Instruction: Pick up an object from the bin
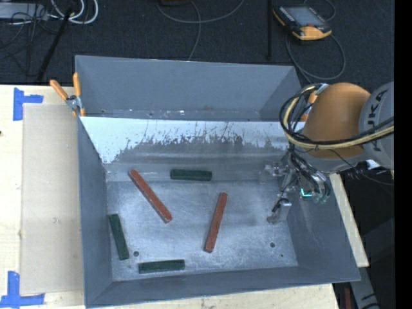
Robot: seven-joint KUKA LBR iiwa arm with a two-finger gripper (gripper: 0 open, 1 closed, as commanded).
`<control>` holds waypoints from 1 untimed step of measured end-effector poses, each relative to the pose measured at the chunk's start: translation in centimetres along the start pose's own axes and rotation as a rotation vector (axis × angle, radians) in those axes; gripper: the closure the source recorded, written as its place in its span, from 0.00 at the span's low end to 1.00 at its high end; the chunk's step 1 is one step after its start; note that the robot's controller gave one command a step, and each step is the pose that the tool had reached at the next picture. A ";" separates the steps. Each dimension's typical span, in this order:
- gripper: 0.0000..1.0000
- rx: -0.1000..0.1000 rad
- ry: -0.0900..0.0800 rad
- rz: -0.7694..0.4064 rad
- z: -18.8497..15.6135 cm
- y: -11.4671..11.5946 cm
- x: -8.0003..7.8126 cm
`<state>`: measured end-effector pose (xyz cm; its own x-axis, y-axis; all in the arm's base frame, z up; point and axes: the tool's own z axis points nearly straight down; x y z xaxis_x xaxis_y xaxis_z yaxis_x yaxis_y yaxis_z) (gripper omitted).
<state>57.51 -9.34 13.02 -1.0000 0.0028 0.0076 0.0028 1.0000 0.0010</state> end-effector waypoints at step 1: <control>0.00 -0.003 -0.003 0.013 6.4 7.3 -2.3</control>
Offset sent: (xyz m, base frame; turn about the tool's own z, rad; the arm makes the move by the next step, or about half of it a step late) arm 0.0232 0.0673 -0.0602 0.0201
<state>59.78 -1.99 6.56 -0.9999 0.0160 0.0048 0.0160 0.9999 0.0044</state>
